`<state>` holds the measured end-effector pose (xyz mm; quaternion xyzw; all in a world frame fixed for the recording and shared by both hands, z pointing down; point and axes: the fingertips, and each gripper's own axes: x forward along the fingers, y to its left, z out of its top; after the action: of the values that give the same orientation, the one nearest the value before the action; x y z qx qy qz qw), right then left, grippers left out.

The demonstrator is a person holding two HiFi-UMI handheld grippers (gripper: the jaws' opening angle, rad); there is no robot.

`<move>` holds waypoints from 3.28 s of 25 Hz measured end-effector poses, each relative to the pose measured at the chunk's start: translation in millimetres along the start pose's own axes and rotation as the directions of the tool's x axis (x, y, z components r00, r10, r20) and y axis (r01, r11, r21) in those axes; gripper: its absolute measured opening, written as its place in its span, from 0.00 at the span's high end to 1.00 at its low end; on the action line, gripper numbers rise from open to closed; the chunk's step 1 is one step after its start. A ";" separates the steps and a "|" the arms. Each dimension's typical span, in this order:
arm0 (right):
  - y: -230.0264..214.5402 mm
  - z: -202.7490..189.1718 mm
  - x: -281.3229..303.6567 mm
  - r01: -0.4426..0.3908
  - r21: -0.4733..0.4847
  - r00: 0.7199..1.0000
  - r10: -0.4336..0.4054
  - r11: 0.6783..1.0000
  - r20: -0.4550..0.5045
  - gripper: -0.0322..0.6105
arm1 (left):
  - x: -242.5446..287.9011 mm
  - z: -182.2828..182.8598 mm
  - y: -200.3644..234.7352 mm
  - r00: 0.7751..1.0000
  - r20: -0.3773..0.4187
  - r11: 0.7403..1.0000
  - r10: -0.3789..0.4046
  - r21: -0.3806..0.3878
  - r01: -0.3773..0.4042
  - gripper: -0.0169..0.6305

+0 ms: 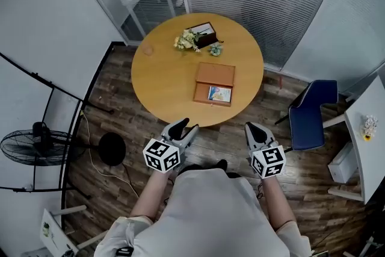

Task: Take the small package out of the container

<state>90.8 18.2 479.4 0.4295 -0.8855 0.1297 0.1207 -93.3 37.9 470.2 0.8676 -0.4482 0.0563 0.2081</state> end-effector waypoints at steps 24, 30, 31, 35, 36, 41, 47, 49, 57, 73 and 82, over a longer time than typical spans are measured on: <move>-50.7 1.5 131.7 0.051 0.041 0.993 -0.047 0.998 -0.107 0.95 | 97.8 13.6 115.6 0.990 -0.129 0.998 -0.059 -0.028 0.056 0.71; -63.8 -0.5 168.6 0.080 0.051 0.985 -0.072 0.995 -0.155 0.95 | 128.7 10.8 151.2 0.969 -0.219 0.994 -0.113 -0.027 0.110 0.70; -66.3 -0.6 173.7 0.088 0.054 0.984 -0.078 0.995 -0.162 0.95 | 134.6 11.1 156.0 0.965 -0.230 0.992 -0.124 -0.028 0.121 0.70; -74.8 -5.9 195.0 0.117 0.073 0.976 -0.101 0.990 -0.191 0.95 | 161.8 1.9 174.8 0.944 -0.283 0.986 -0.168 -0.042 0.163 0.70; -76.5 -8.1 199.5 0.123 0.075 0.974 -0.106 0.990 -0.198 0.95 | 168.8 -2.2 178.6 0.938 -0.297 0.984 -0.179 -0.045 0.174 0.70; -86.1 -21.5 217.7 0.154 0.087 0.963 -0.130 0.984 -0.237 0.95 | 200.7 -22.4 192.1 0.904 -0.361 0.973 -0.229 -0.057 0.223 0.70; -102.2 -41.6 228.0 0.177 0.122 0.947 -0.136 0.977 -0.290 0.95 | 236.3 -50.3 201.8 0.875 -0.413 0.968 -0.253 -0.100 0.232 0.69; -107.4 -49.7 230.4 0.176 0.128 0.944 -0.130 0.976 -0.304 0.95 | 248.3 -63.9 205.7 0.868 -0.429 0.968 -0.250 -0.109 0.225 0.69; -131.7 -75.6 242.0 0.129 0.138 0.932 -0.073 0.982 -0.355 0.95 | 295.9 -126.8 219.8 0.821 -0.541 0.983 -0.184 -0.113 0.146 0.67; -155.9 -103.7 268.8 -0.014 0.182 0.904 0.090 0.983 -0.418 0.95 | 346.4 -245.1 251.1 0.640 -0.765 0.996 -0.071 -0.089 0.005 0.63; -167.4 -115.5 271.0 -0.062 0.183 0.888 0.138 0.981 -0.438 0.95 | 359.5 -274.5 251.3 0.575 -0.816 0.997 -0.059 -0.076 -0.006 0.62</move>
<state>72.0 -240.9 696.8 0.3500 -0.8411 0.3037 0.2791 -57.4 -248.9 899.5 0.7427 -0.2907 0.4306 0.4225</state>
